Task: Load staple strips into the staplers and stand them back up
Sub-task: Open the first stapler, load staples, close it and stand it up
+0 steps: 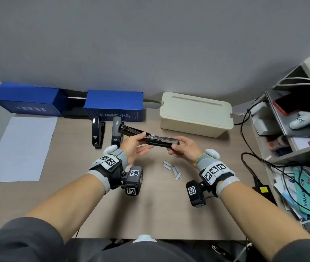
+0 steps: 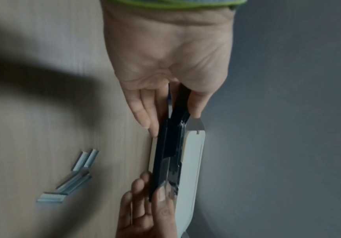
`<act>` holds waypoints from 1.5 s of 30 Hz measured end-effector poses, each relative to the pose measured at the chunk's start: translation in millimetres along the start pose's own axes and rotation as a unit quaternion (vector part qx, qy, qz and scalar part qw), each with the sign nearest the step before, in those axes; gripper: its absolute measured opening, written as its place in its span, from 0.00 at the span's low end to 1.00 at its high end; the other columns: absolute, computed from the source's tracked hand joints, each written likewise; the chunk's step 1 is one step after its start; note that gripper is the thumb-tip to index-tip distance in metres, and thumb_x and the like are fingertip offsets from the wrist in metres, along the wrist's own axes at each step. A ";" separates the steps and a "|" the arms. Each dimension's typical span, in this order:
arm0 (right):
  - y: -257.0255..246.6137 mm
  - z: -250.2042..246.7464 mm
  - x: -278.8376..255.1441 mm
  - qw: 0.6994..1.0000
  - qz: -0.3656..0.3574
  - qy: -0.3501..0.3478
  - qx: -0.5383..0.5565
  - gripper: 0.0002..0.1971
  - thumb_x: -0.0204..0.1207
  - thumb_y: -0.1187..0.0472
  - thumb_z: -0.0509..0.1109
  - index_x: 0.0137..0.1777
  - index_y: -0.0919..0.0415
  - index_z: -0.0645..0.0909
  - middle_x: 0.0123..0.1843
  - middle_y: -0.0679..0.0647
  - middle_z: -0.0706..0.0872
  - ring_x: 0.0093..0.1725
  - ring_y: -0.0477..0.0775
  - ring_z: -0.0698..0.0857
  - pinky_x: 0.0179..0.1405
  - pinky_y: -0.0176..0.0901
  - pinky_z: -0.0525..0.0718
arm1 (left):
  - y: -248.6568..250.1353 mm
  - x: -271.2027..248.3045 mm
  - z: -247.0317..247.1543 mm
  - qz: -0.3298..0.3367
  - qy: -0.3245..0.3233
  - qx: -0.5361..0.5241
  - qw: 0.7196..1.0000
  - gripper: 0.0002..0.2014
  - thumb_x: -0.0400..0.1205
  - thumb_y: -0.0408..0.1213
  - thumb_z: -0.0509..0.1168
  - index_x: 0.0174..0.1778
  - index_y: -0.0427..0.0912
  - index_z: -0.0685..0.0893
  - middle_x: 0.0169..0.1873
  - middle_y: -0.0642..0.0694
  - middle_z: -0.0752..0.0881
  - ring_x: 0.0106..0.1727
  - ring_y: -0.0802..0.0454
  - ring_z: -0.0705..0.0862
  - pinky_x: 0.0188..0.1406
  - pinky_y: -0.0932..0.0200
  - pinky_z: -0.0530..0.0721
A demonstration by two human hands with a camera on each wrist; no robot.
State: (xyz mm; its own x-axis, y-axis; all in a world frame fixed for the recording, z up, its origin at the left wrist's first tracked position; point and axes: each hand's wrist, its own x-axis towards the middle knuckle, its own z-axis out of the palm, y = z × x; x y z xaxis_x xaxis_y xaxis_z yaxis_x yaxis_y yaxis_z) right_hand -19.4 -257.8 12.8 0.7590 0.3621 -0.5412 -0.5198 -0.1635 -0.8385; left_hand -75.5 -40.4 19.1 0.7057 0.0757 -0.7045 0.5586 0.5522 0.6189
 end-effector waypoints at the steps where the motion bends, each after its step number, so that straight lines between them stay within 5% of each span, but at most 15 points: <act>1: 6.3 -1.2 4.5 0.999 0.012 0.018 -0.033 0.14 0.77 0.71 0.69 0.60 0.59 0.78 0.42 0.60 0.89 0.32 0.47 0.90 0.34 0.34 0.85 | -1.5 1.3 -5.1 0.008 0.024 -0.002 1.000 0.14 0.84 0.41 0.66 0.63 0.39 0.82 0.58 0.38 0.90 0.47 0.42 0.93 0.50 0.54 0.84; 5: 39.8 -10.2 29.2 0.959 0.074 0.088 -0.259 0.09 0.71 0.63 0.75 0.51 0.59 0.85 0.46 0.58 0.88 0.41 0.53 0.86 0.54 0.48 0.86 | -7.9 3.7 -30.0 0.010 0.092 0.015 0.996 0.08 0.83 0.40 0.67 0.54 0.42 0.83 0.53 0.40 0.91 0.44 0.44 0.93 0.31 0.61 0.85; 10: 49.7 5.2 40.8 0.882 0.116 0.066 -0.453 0.10 0.64 0.50 0.75 0.44 0.51 0.86 0.41 0.48 0.88 0.41 0.51 0.85 0.38 0.36 0.78 | -16.3 4.4 -49.6 0.007 0.133 0.001 0.991 0.08 0.82 0.40 0.67 0.53 0.41 0.82 0.48 0.41 0.91 0.37 0.47 0.93 0.35 0.59 0.84; 13: 50.4 17.7 46.8 0.832 0.130 0.080 -0.533 0.17 0.58 0.43 0.72 0.41 0.53 0.84 0.39 0.49 0.88 0.41 0.52 0.87 0.39 0.37 0.80 | -19.6 4.3 -56.6 0.003 0.142 -0.011 0.990 0.08 0.82 0.41 0.67 0.53 0.41 0.82 0.47 0.42 0.91 0.35 0.49 0.93 0.37 0.59 0.84; 17: 54.6 37.7 57.0 0.779 0.138 0.069 -0.608 0.17 0.61 0.44 0.73 0.38 0.59 0.81 0.36 0.53 0.86 0.40 0.57 0.87 0.46 0.41 0.82 | -22.9 1.2 -66.2 -0.002 0.156 -0.017 0.988 0.07 0.82 0.41 0.67 0.51 0.42 0.83 0.47 0.43 0.91 0.40 0.47 0.92 0.39 0.59 0.84; 20: 56.4 46.7 59.7 0.768 0.145 0.076 -0.619 0.10 0.60 0.53 0.71 0.34 0.60 0.81 0.34 0.53 0.86 0.36 0.55 0.86 0.41 0.38 0.81 | -24.7 -1.5 -70.8 -0.002 0.162 -0.020 0.987 0.06 0.82 0.41 0.67 0.50 0.43 0.83 0.45 0.44 0.91 0.41 0.47 0.92 0.37 0.60 0.83; 26: 47.2 42.9 58.6 0.807 0.147 0.094 -0.565 0.11 0.57 0.54 0.70 0.32 0.61 0.87 0.31 0.53 0.89 0.28 0.53 0.84 0.29 0.34 0.81 | -26.2 -2.7 -76.5 -0.010 0.162 -0.012 0.987 0.09 0.81 0.42 0.68 0.53 0.43 0.83 0.45 0.44 0.91 0.38 0.48 0.92 0.35 0.61 0.83; 31: 43.0 22.8 49.7 0.927 0.048 0.137 -0.347 0.07 0.65 0.53 0.75 0.36 0.56 0.87 0.31 0.49 0.90 0.29 0.48 0.85 0.34 0.37 0.82 | -23.2 -2.6 -74.4 -0.014 0.155 -0.003 0.988 0.08 0.81 0.41 0.68 0.52 0.42 0.83 0.47 0.43 0.91 0.40 0.47 0.92 0.36 0.60 0.84; 34: 37.3 14.8 43.5 0.965 0.001 0.124 -0.231 0.06 0.72 0.60 0.74 0.47 0.56 0.89 0.29 0.51 0.87 0.26 0.44 0.84 0.33 0.33 0.81 | -21.3 -3.0 -65.8 -0.014 0.140 0.007 0.990 0.07 0.81 0.40 0.68 0.50 0.42 0.83 0.47 0.42 0.90 0.41 0.46 0.91 0.38 0.59 0.83; 39: 12.2 16.5 26.5 0.987 -0.022 0.086 -0.132 0.09 0.77 0.66 0.72 0.55 0.68 0.86 0.35 0.55 0.88 0.26 0.39 0.88 0.27 0.26 0.81 | -21.3 -2.5 -51.1 -0.013 0.123 0.019 0.992 0.10 0.80 0.41 0.69 0.53 0.40 0.83 0.47 0.41 0.91 0.40 0.45 0.93 0.30 0.61 0.86; 45: -7.6 30.9 12.5 0.987 -0.095 0.059 -0.119 0.07 0.70 0.75 0.75 0.40 0.62 0.84 0.33 0.58 0.89 0.30 0.46 0.89 0.36 0.34 0.87 | -18.0 -6.0 -30.1 -0.009 0.100 0.018 0.995 0.16 0.80 0.38 0.69 0.61 0.35 0.82 0.42 0.40 0.91 0.39 0.42 0.93 0.27 0.59 0.83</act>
State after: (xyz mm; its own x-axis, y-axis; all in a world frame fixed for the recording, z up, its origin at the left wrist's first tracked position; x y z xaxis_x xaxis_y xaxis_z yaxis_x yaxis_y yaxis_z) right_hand -18.1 -223.6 14.4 0.8811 0.3003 -0.3653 -0.2684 -0.3183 -0.9092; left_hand -102.9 -25.7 1.7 0.5970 0.2310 -0.7683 0.5880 0.5256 0.6149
